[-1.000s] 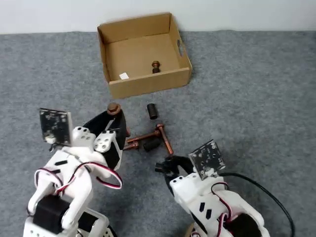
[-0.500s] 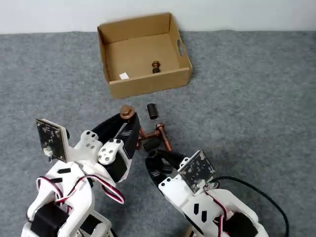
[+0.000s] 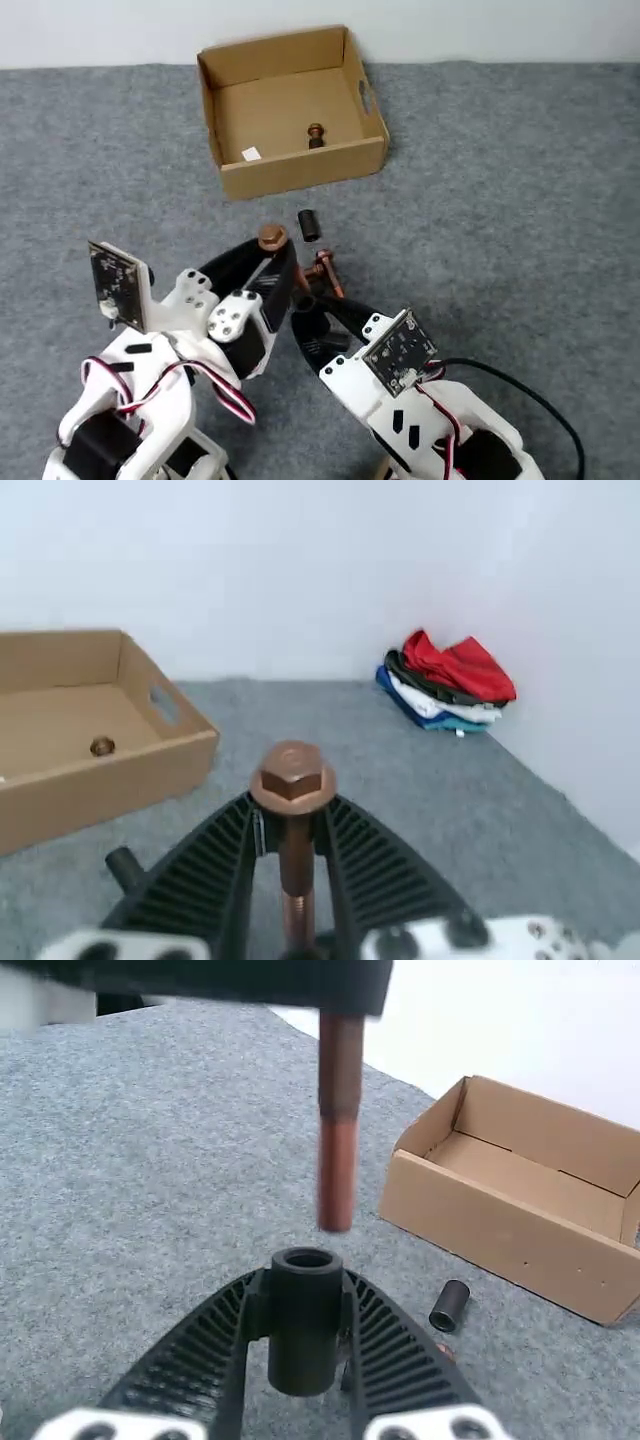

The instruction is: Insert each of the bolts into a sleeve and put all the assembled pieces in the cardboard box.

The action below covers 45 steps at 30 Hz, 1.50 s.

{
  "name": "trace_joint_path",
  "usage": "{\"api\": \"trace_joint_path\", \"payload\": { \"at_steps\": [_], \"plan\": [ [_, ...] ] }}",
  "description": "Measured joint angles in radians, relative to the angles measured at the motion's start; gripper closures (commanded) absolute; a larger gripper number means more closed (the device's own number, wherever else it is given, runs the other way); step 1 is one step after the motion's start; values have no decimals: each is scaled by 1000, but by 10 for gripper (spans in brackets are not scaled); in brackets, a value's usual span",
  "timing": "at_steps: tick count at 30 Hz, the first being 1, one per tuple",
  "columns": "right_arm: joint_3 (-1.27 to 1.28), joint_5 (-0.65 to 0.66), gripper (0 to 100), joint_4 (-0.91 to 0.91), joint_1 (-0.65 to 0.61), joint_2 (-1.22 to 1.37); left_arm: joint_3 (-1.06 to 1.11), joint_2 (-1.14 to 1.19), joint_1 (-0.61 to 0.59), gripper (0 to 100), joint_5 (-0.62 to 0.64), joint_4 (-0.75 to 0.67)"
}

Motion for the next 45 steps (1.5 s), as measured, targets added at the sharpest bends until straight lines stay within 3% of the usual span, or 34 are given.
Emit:
{"api": "trace_joint_path", "payload": {
  "at_steps": [13, 24, 32, 42, 45],
  "plan": [
    [0, 0, 991, 0, 0, 0, 0, 0, 11, 995, 0, 74],
    [3, 3, 991, -37, -6, 3, 66, -12, 81, 991, 0, 255],
    [20, 3, 991, -37, -5, 3, 87, -14, 71, 768, 0, 275],
    [23, 5, 991, -37, -5, 3, 58, -12, 60, 769, 0, 334],
    [23, 3, 991, -40, 2, 2, 9, -12, 29, 831, -5, 334]
  ]
}}
